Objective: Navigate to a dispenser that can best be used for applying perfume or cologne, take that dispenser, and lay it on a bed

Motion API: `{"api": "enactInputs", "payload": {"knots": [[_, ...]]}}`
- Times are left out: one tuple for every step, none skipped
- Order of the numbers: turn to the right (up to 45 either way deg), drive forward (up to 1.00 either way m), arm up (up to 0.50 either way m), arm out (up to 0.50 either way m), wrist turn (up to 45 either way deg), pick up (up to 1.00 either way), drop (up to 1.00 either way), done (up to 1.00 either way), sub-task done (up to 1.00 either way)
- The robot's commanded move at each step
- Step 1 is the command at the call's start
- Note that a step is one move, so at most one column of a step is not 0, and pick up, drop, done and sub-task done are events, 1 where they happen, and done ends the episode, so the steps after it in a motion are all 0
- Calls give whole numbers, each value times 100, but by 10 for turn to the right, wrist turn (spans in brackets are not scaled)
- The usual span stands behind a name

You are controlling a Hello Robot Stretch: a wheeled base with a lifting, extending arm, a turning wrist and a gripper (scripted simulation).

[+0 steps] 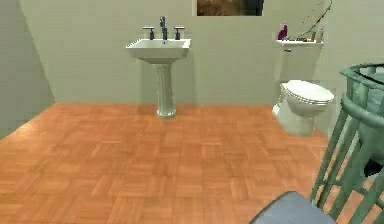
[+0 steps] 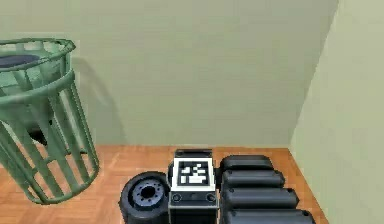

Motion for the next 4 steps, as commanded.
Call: {"api": "enactInputs", "payload": {"knots": [[-390,0,0,0,0,0,0,0,0],[0,25,0,0,0,0,0,0,0],[-330,0,0,0,0,0,0,0,0],[0,100,0,0,0,0,0,0,0]]}}
